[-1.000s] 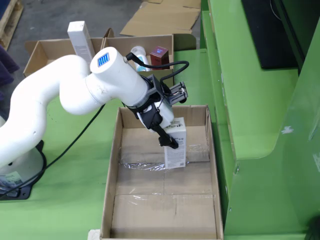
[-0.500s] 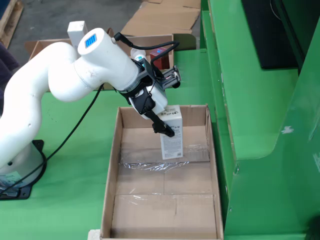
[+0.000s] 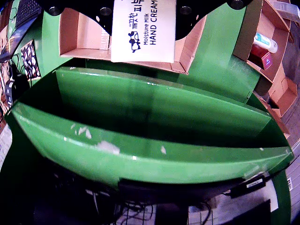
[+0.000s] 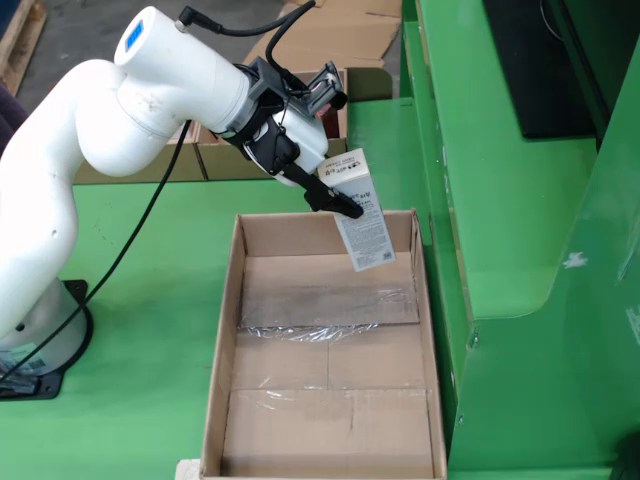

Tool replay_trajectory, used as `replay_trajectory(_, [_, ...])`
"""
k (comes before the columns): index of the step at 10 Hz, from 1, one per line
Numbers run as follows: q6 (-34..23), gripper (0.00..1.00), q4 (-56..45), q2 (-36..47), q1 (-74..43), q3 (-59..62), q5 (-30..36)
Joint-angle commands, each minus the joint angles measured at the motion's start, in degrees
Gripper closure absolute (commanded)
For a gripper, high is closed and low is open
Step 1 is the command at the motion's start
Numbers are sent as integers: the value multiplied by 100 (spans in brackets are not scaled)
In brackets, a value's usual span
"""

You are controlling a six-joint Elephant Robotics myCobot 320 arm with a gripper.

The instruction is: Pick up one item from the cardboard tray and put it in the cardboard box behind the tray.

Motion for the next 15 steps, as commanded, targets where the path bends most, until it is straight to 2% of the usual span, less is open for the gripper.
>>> replay_trajectory(1, [-141, 100, 805, 174, 272, 158, -463])
replay_trajectory(2, [-323, 100, 1221, 145, 541, 158, -760])
replay_trajectory(3, [-323, 100, 1221, 145, 541, 158, -760])
replay_trajectory(4, [-376, 100, 716, 254, 959, 158, -551])
replay_trajectory(8, [-508, 100, 775, 172, 1631, 158, -759])
replay_trajectory(15, [-279, 100, -430, 505, 2713, 158, -617])
